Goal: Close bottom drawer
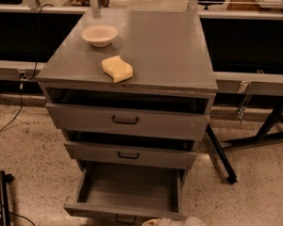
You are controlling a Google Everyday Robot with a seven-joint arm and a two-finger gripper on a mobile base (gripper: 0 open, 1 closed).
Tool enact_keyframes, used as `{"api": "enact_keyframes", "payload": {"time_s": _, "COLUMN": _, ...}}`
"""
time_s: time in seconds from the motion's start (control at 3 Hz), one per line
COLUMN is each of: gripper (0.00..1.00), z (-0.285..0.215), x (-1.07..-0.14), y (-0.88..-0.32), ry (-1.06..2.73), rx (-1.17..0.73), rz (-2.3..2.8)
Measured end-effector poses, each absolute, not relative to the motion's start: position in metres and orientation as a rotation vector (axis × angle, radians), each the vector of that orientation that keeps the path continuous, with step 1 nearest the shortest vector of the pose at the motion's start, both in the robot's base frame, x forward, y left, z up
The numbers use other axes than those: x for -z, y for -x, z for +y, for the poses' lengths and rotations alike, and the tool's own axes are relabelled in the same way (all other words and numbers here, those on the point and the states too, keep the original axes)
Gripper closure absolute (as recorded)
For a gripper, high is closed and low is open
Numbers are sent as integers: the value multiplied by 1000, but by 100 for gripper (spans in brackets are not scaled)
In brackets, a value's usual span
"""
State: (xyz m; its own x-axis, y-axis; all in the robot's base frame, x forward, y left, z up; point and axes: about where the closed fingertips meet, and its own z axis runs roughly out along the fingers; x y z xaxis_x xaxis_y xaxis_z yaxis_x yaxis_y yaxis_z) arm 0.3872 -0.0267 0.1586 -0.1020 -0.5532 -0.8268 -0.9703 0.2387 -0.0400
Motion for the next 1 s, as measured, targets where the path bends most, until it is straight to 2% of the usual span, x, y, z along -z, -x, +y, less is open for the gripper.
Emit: {"api": "enact_keyframes", "payload": {"time_s": 1.0, "gripper": 100, "z": -29, "x": -157, "y": -418, "ry": 1366, "rx": -675, "rz": 1733}}
